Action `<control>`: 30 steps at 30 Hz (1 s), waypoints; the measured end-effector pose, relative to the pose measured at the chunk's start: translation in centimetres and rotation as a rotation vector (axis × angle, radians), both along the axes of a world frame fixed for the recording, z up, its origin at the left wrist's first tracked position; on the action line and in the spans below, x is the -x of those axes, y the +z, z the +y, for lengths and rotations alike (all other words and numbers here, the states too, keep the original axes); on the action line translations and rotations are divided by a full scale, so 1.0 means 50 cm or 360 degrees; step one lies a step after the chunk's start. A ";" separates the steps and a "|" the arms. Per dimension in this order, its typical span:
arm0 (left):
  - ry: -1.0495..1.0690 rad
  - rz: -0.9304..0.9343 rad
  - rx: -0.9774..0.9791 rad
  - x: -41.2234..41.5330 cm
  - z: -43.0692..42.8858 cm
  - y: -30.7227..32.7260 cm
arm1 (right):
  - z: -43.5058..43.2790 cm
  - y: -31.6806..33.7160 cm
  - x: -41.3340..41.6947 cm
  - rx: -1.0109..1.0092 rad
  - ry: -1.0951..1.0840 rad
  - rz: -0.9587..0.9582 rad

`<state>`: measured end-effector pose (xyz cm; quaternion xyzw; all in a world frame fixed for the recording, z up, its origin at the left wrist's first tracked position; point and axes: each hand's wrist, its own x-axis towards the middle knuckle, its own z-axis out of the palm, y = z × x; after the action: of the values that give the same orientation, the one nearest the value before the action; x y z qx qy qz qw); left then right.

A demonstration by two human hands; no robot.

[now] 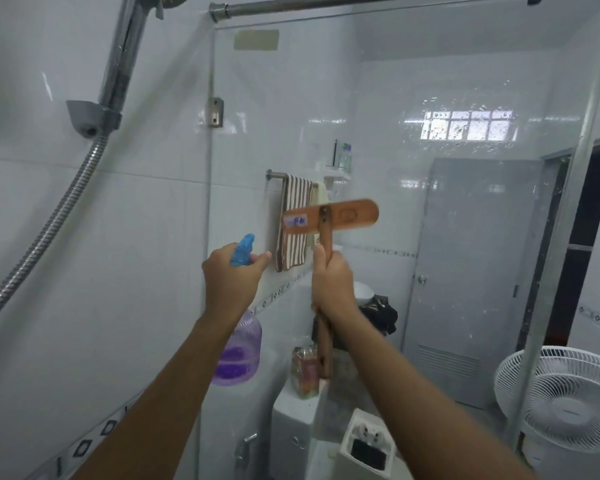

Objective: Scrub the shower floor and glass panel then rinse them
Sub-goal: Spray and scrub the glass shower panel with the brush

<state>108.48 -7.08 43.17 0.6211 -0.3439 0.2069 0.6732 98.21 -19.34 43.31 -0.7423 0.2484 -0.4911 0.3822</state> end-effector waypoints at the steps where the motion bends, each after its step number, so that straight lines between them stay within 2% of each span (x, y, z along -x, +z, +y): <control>1: -0.0007 0.0001 0.0022 -0.003 0.005 0.002 | -0.004 0.042 -0.005 0.0019 0.0008 -0.0050; 5: -0.0067 0.0025 0.0072 -0.017 0.016 0.010 | -0.020 0.129 -0.023 0.0010 0.0018 -0.0141; 13: -0.0027 0.0028 0.0014 -0.045 0.038 0.026 | -0.010 0.052 -0.035 0.0065 0.0086 -0.0027; 18: -0.0017 0.0035 0.0007 -0.054 0.041 0.033 | 0.000 0.061 -0.056 0.0078 0.0078 -0.0041; 27: 0.0181 -0.0091 0.0064 -0.097 0.062 0.029 | 0.029 0.203 -0.150 0.0203 0.0094 -0.0020; 30: 0.0236 -0.0098 0.0065 -0.108 0.074 0.027 | 0.051 0.197 -0.194 0.0206 0.0095 -0.0051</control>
<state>113.89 -3.40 44.51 0.6245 -0.3132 0.2820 0.6576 107.90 -16.82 53.17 -0.7645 0.1878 -0.5063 0.3519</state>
